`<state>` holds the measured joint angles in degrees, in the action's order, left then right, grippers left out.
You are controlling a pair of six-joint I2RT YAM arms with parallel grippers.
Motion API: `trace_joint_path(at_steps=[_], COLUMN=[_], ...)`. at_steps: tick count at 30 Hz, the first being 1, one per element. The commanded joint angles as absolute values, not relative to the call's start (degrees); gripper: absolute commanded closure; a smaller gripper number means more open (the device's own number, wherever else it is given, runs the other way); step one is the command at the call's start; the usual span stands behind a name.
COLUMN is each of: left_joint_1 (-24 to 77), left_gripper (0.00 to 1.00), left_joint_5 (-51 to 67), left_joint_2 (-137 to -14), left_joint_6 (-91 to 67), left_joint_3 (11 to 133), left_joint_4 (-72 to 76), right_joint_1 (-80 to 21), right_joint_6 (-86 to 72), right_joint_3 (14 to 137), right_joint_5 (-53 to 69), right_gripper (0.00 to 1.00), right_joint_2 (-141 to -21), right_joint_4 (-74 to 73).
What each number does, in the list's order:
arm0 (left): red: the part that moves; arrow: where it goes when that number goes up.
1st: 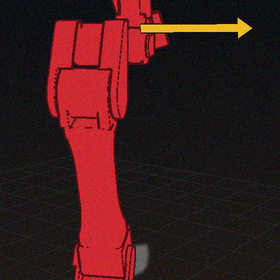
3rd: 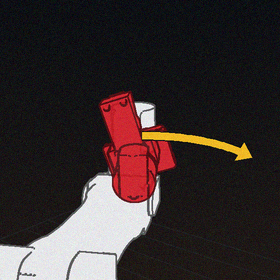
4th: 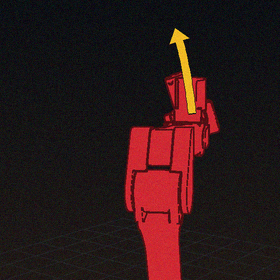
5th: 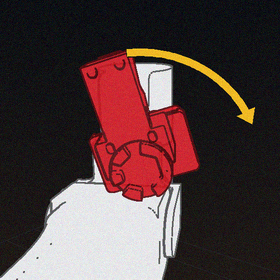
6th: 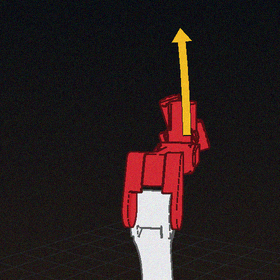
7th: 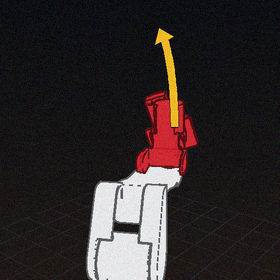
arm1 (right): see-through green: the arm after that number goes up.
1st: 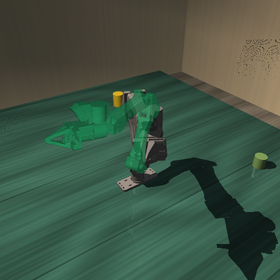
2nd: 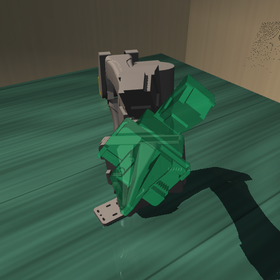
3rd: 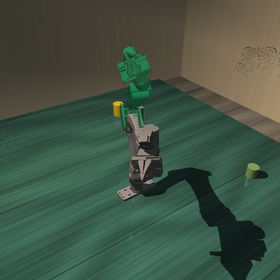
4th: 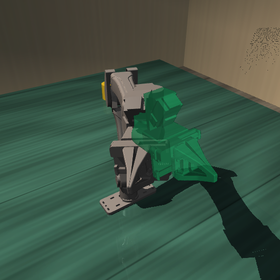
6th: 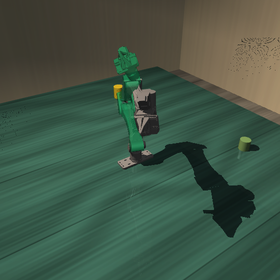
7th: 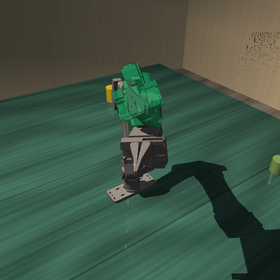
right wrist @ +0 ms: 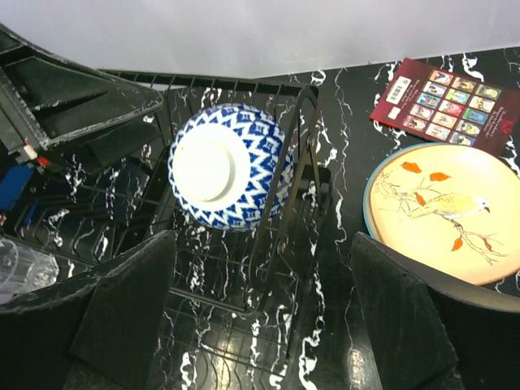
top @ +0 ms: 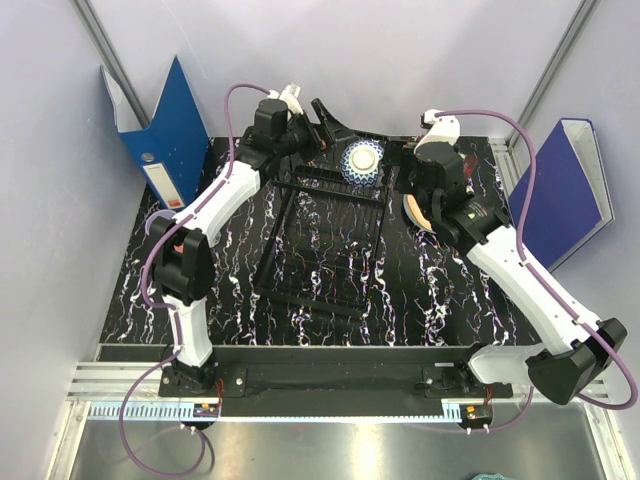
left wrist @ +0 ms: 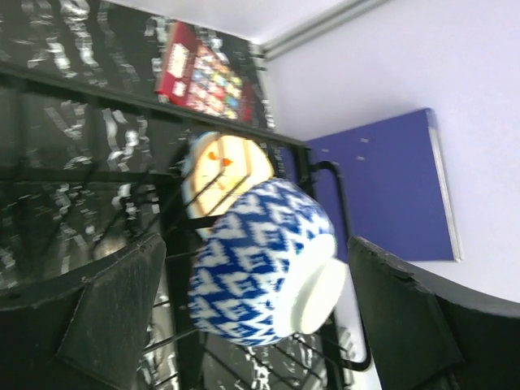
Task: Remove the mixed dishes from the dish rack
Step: Adjust the dish rack at the center of the board.
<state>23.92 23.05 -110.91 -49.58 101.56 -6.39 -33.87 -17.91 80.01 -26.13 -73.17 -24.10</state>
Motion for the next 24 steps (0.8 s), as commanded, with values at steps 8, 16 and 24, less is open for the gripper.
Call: trace_joint_path(at_steps=[8, 16, 24], left_joint_1=[23.8, 23.8, 22.9], left_gripper=[0.05, 0.05, 0.05], left_joint_5=[30.7, 30.9, 30.3], left_joint_2=[-111.4, -111.3, -107.6], left_joint_6=[-53.9, -53.8, -54.0], left_joint_3=[102.1, 100.5, 93.9], left_joint_4=[4.3, 5.0, 7.6], right_joint_1=[-29.1, -25.5, -25.4], right_joint_6=[-23.1, -25.4, -21.9], right_joint_3=[79.8, 78.6, 83.9], right_joint_5=[-21.9, -17.8, -17.9], right_gripper=[0.04, 0.09, 0.25], right_joint_2=[-77.0, -80.6, -86.4], right_joint_4=[-19.6, -19.0, -20.4])
